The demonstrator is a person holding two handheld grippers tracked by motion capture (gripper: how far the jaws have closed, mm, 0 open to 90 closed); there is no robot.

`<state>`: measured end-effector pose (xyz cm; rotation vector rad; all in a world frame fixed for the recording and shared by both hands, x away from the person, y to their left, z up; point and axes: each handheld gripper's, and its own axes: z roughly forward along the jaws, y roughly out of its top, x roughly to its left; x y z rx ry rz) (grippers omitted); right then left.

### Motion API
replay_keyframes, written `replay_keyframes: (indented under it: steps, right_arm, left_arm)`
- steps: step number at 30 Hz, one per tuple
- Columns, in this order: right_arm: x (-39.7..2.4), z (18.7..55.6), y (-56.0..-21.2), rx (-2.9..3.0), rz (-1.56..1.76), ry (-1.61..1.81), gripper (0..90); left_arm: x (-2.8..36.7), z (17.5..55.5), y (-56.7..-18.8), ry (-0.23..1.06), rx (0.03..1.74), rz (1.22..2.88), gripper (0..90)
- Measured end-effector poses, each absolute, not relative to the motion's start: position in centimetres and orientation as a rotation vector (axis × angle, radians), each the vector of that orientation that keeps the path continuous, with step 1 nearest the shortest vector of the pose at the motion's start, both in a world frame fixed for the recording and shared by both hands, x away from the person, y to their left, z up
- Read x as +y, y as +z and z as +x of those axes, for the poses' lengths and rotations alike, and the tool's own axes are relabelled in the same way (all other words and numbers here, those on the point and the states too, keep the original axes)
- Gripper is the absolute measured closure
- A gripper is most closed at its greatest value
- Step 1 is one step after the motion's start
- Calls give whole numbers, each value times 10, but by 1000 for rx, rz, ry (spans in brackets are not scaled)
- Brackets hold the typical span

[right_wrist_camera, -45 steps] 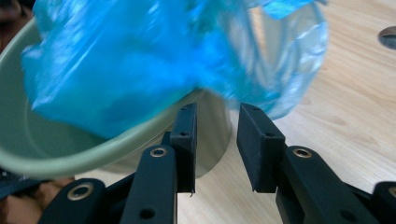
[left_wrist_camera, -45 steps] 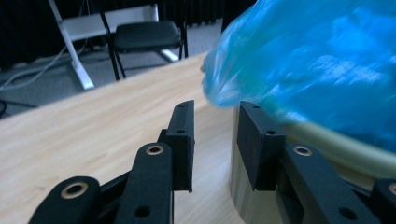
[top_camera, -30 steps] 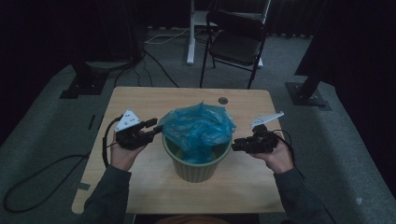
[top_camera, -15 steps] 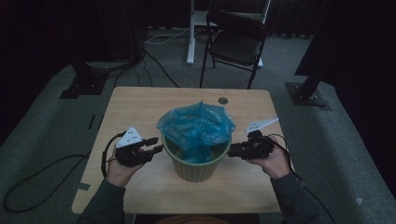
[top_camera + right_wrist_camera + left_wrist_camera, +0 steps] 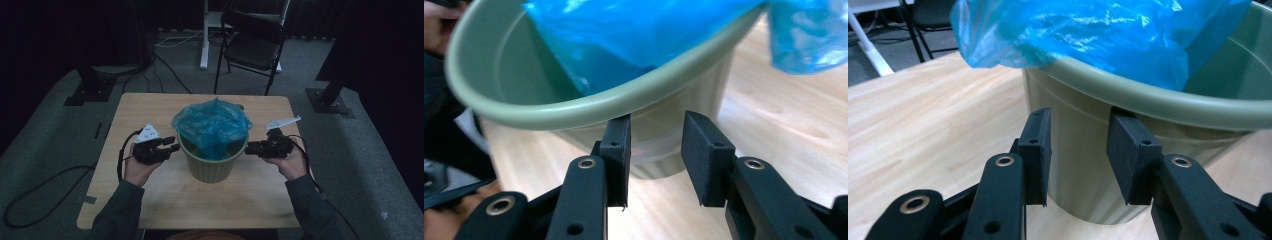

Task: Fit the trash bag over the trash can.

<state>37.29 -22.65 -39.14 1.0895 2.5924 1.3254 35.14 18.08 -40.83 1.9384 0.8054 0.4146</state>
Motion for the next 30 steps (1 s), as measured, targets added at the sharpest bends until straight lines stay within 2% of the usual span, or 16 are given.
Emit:
replay_keyframes:
  steps: [12, 15, 24, 30]
  right_arm:
    - [-244, 381, -362, 2462, 1110, 1353, 656]
    - [-241, 380, -350, 2431, 1088, 1395, 656]
    - [-220, 388, -322, 2403, 1018, 1446, 651]
    - [-216, 396, -319, 2389, 1032, 1444, 630]
  left_arm:
    - [203, 359, -383, 501, 834, 1883, 604]
    - [201, 365, -374, 523, 827, 1854, 567]
    - [183, 384, -357, 521, 794, 1852, 527]
    - [172, 399, -347, 507, 766, 1869, 493]
